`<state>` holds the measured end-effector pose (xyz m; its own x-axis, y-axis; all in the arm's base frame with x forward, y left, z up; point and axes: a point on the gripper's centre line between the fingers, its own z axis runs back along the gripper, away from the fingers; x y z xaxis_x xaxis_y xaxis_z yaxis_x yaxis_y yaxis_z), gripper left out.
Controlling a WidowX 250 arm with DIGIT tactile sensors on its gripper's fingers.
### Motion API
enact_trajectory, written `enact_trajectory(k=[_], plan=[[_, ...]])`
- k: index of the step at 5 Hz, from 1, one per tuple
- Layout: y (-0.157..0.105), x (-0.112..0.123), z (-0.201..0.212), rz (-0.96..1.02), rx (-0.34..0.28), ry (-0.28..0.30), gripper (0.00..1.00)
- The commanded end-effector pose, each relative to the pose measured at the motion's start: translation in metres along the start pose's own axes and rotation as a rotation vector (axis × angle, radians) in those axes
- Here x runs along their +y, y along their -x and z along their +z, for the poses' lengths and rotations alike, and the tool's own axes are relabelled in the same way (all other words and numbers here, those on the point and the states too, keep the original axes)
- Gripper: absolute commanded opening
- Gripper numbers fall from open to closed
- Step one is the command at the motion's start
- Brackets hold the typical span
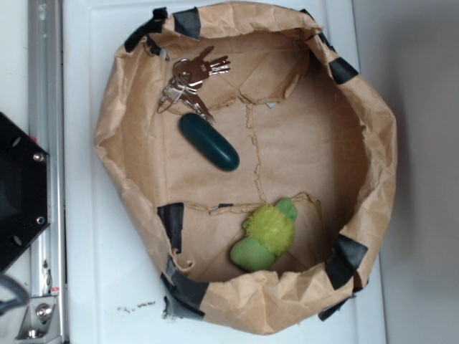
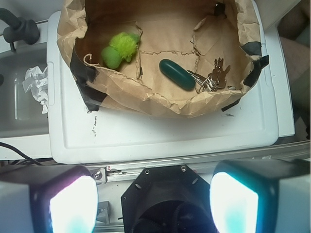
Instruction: Grab the silver keys.
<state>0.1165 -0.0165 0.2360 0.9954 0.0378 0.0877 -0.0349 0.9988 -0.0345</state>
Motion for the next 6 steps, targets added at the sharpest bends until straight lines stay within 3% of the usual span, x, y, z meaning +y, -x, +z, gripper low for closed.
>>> enact_trajectory(k=[1, 2, 3, 4, 5, 6], plan=[[0.0, 0.0, 0.0, 0.0, 0.0, 0.0, 1.0], [-0.048, 0.006, -0.025, 0.188, 0.039, -0.076, 1.0], [-0.097, 0.019, -0.037, 0.328, 0.019, -0.106, 1.0], [-0.121, 0.033, -0.042, 0.478, -0.129, -0.143, 1.0], [-0.124, 0.048, -0.062, 0.582, -0.237, -0.205, 1.0], [-0.118, 0.052, -0.085, 0.614, -0.216, -0.26, 1.0]])
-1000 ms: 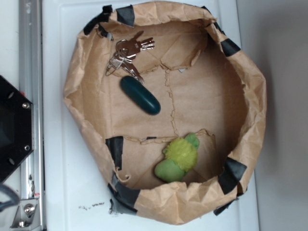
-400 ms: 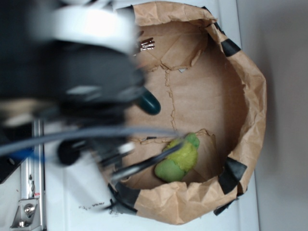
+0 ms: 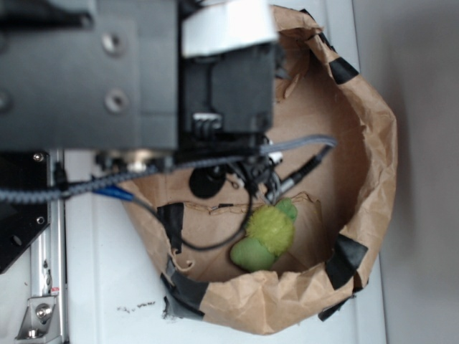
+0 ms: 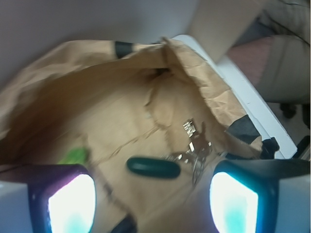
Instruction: Grab the silver keys.
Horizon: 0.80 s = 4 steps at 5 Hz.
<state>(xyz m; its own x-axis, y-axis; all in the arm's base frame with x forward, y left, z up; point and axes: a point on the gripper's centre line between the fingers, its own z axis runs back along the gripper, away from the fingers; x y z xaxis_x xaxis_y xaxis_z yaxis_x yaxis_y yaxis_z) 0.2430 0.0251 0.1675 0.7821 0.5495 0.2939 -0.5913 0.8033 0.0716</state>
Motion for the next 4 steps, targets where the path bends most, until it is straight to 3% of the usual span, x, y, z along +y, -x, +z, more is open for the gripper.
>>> enact_trajectory(k=[1, 3, 4], plan=[[0.004, 0.007, -0.027, 0.049, -0.003, -0.055, 1.0], [0.019, -0.009, -0.059, 0.079, 0.131, 0.022, 1.0], [0.022, -0.009, -0.068, 0.099, 0.126, 0.026, 1.0]])
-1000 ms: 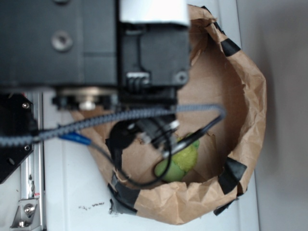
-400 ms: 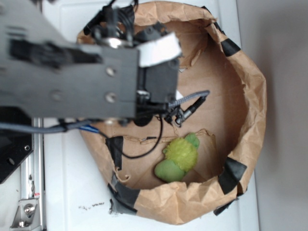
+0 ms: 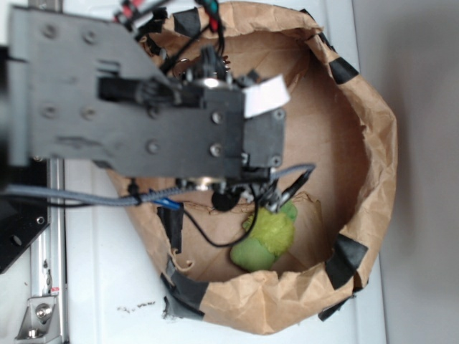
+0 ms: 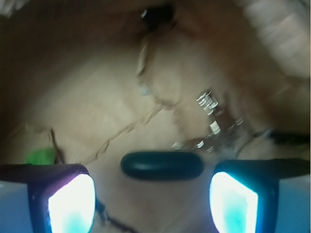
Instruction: Grab the silver keys.
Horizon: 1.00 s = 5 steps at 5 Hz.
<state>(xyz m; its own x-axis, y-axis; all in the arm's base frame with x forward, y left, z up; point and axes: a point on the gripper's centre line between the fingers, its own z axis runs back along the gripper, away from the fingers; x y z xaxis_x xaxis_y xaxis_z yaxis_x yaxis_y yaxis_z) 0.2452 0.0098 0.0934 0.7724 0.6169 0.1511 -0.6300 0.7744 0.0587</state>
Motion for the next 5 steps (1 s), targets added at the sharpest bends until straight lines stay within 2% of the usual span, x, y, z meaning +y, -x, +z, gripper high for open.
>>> enact_trajectory(k=[1, 4, 5], plan=[[-0.007, 0.009, 0.001, 0.047, -0.023, 0.028, 1.0], [-0.007, 0.009, 0.001, 0.047, -0.023, 0.028, 1.0], [-0.015, 0.025, -0.008, 0.177, -0.029, -0.01, 1.0]])
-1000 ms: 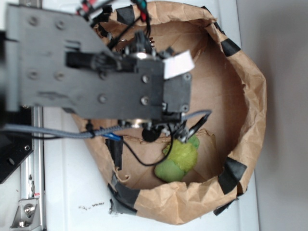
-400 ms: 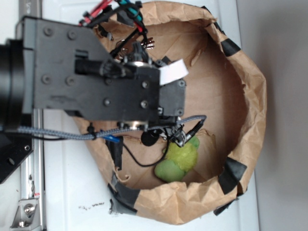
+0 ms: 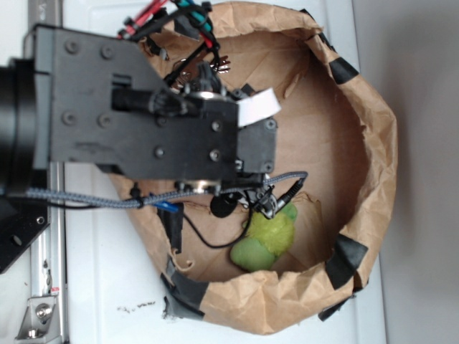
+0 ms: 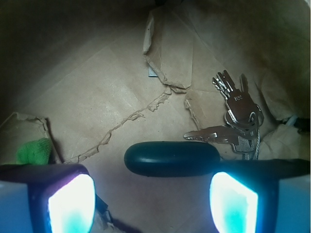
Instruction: Grab the silver keys.
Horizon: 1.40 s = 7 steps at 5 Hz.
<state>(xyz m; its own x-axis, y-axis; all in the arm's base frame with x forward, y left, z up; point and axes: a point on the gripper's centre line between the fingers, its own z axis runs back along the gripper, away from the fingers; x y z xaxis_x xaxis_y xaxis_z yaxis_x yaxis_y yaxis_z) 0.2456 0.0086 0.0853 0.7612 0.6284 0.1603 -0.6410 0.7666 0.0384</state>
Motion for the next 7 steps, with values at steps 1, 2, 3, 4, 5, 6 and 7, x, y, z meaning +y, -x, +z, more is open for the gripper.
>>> enact_trajectory(k=[1, 2, 3, 4, 5, 6, 7], plan=[[-0.015, 0.031, -0.002, 0.188, 0.003, -0.084, 1.0], [-0.013, 0.032, -0.001, 0.194, 0.006, -0.124, 1.0], [-0.014, 0.036, 0.001, 0.199, 0.036, -0.162, 1.0], [-0.016, 0.045, 0.001, 0.198, 0.033, -0.197, 1.0], [-0.018, 0.05, 0.0, 0.215, 0.023, -0.198, 1.0], [-0.021, 0.051, -0.008, 0.236, -0.027, -0.177, 1.0], [-0.033, 0.047, -0.02, 0.183, -0.073, -0.109, 1.0]])
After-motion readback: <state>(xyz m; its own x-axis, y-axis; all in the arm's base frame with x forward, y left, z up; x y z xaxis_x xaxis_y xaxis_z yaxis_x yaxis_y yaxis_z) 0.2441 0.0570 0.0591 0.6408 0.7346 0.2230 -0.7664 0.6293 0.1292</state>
